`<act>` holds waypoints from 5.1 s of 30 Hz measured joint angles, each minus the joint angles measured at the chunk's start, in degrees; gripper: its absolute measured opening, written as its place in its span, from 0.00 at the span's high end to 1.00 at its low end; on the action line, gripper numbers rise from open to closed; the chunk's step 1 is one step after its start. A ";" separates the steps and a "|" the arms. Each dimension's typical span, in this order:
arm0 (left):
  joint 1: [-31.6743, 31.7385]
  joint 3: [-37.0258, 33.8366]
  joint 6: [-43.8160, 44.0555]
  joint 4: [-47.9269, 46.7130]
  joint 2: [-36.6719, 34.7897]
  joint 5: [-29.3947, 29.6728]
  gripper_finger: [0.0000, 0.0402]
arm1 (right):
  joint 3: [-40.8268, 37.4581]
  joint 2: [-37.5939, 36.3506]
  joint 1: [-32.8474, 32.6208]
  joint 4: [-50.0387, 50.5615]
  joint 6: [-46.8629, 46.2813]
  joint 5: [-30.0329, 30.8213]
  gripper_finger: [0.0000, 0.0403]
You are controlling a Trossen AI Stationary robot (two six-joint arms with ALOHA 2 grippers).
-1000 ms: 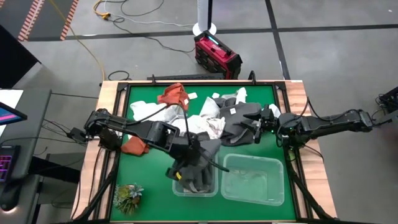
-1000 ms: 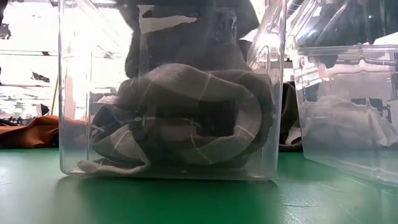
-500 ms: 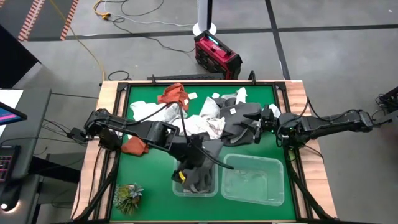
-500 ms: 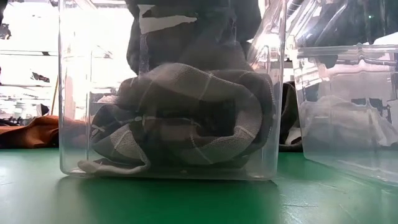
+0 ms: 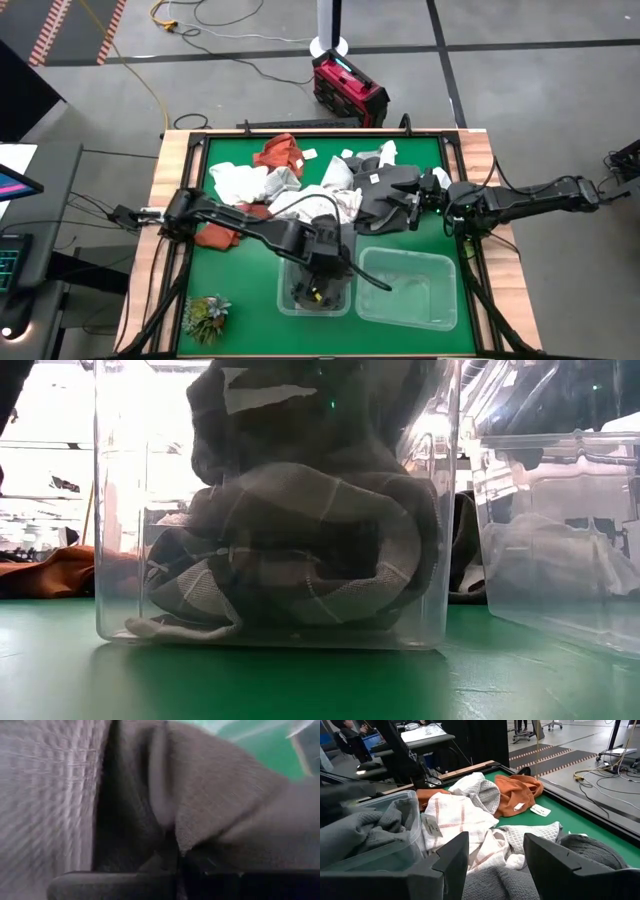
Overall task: Sort towels by color in basket
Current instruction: Put the left dark grey towel into the left transparent bin
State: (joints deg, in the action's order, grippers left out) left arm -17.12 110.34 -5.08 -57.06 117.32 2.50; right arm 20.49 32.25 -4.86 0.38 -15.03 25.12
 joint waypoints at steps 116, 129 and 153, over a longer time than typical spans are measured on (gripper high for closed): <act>-2.77 -20.84 -18.24 9.66 -3.03 14.35 0.44 | -0.02 0.00 -0.02 0.55 -0.11 0.02 0.46; -5.27 -1.29 -20.97 -1.93 -3.35 22.38 0.44 | -0.02 -0.02 -0.02 0.67 -0.42 0.02 0.46; -4.79 -10.50 -18.74 1.66 -2.91 13.72 0.44 | -0.04 0.00 0.02 0.46 -0.55 0.02 0.46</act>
State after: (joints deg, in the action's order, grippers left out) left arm -21.92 99.84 -23.82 -55.40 114.41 16.23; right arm 20.45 32.25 -4.84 0.84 -15.57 25.15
